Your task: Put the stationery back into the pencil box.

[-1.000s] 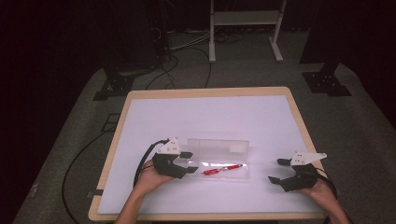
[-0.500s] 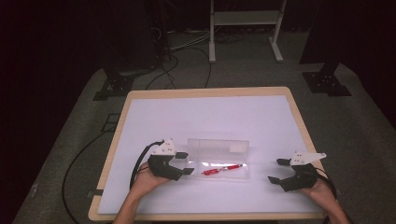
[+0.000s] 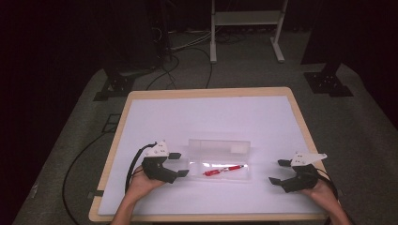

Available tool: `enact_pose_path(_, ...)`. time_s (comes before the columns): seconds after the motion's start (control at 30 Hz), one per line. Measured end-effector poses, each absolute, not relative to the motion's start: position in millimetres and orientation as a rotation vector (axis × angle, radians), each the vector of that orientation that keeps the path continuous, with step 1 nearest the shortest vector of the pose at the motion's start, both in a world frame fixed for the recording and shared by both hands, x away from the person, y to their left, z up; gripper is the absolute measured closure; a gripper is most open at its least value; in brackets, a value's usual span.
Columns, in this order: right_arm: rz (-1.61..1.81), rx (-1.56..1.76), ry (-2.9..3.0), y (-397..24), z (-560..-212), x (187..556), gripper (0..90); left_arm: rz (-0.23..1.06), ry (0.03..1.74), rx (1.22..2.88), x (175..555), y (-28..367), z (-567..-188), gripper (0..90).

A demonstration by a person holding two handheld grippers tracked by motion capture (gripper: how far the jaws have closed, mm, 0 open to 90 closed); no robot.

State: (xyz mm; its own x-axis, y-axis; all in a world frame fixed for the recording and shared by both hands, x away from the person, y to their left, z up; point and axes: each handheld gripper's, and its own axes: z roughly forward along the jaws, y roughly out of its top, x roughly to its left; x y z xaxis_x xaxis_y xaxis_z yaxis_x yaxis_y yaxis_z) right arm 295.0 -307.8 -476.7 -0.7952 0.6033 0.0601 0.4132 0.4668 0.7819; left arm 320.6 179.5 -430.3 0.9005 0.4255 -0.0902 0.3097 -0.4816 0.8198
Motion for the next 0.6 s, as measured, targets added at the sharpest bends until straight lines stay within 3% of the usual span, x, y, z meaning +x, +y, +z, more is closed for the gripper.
enact_pose_path(0.6,1.242,0.89,2.481,-309.3,-476.7,293.6,17.3,0.173,0.573,2.079,315.5,197.0,-436.6,20.7)
